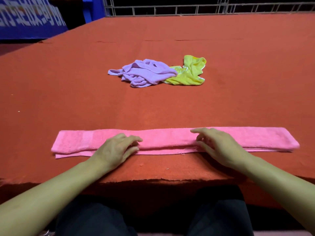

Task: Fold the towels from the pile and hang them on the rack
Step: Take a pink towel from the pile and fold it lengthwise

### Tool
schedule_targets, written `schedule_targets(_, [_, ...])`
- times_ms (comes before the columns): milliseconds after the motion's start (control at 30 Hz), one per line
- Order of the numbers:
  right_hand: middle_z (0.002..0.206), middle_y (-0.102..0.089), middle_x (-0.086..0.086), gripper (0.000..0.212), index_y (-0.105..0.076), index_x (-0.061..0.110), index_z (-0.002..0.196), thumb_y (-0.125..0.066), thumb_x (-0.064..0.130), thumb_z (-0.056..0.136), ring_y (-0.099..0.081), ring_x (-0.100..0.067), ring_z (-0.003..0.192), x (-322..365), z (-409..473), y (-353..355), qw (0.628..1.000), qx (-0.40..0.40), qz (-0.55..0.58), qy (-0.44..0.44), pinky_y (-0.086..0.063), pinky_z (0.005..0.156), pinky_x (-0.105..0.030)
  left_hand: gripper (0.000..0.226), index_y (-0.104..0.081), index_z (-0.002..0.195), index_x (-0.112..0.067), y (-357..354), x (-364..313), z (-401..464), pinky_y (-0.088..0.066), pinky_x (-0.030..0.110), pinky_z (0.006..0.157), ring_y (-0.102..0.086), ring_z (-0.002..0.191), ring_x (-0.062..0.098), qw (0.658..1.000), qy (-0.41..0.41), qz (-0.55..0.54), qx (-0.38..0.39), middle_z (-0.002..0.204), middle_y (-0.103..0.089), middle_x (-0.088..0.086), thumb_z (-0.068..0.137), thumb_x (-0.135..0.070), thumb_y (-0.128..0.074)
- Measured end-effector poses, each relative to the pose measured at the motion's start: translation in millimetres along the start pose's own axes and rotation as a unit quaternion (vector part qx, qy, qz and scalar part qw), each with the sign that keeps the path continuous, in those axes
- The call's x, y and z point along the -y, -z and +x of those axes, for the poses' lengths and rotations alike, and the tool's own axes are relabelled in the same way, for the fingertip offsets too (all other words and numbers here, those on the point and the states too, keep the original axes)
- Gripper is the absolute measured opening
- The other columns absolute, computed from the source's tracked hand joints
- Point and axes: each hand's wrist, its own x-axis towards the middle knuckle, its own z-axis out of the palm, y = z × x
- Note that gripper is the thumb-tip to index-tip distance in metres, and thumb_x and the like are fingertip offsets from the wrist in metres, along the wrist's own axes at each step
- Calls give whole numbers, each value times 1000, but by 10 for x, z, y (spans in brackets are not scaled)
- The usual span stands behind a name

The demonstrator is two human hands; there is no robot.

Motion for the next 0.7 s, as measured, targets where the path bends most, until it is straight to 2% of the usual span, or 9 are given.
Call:
schedule_targets(100, [99, -66, 16, 40, -54, 31, 132, -62, 37, 93, -54, -11, 91, 10, -72, -56, 999, 29, -38, 15, -49, 81, -35, 56, -67, 111, -20, 12, -52, -40, -52, 27, 73, -55, 87, 9, 1000, 10, 6, 8, 95, -68, -8, 97, -61, -32])
schedule_targets(233, [91, -62, 19, 34, -59, 26, 127, -61, 26, 94, -52, -12, 83, 194, 158, -7, 999, -47, -5, 13, -46, 74, -33, 41, -68, 109, -22, 122, -181, 199, -48, 31, 79, -54, 88, 11, 995, 82, -43, -45, 96, -63, -16, 96, -47, -38])
schedule_targets(367, [107, -68, 4, 30, -63, 20, 123, -60, 23, 94, -56, -24, 95, 480, 538, -199, 999, -36, -11, 16, -44, 86, -36, 49, -61, 120, -29, 104, -108, 380, -43, 39, 101, -54, 117, 17, 991, 129, -8, 46, 128, -61, -11, 91, -49, -28])
schedule_targets(467, [117, -66, -4, 35, -62, 18, 124, -50, 33, 95, -57, -29, 105, 724, 692, -464, 998, 1, -26, 58, -45, 94, -42, 58, -55, 131, -30, 165, 97, 180, -36, 40, 109, -47, 129, 18, 983, 169, 26, 62, 139, -54, -10, 89, -54, -23])
schedule_targets(533, [129, -61, -3, 49, -56, 19, 133, -37, 43, 95, -53, -27, 117, 872, 764, -603, 996, 35, -32, 75, -43, 101, -43, 64, -44, 141, -33, 241, 260, -9, -25, 41, 116, -37, 139, 15, 973, 206, 52, 95, 149, -44, -11, 88, -59, -19])
schedule_targets(600, [144, -50, -3, 58, -45, 23, 144, -29, 50, 94, -44, -26, 132, 945, 820, -720, 992, 72, -52, 86, -36, 110, -45, 64, -29, 149, -38, 298, 408, -161, -10, 48, 121, -22, 147, 13, 953, 252, 73, 151, 158, -28, -13, 91, -63, -19])
schedule_targets(700, [162, -20, 5, 63, -16, 36, 155, -19, 60, 97, -15, -21, 150, 909, 852, -842, 980, 159, -108, 60, -14, 121, -47, 68, -6, 153, -45, 371, 596, -339, 6, 55, 119, -2, 151, 11, 923, 290, 103, 230, 163, -3, -15, 90, -71, -13])
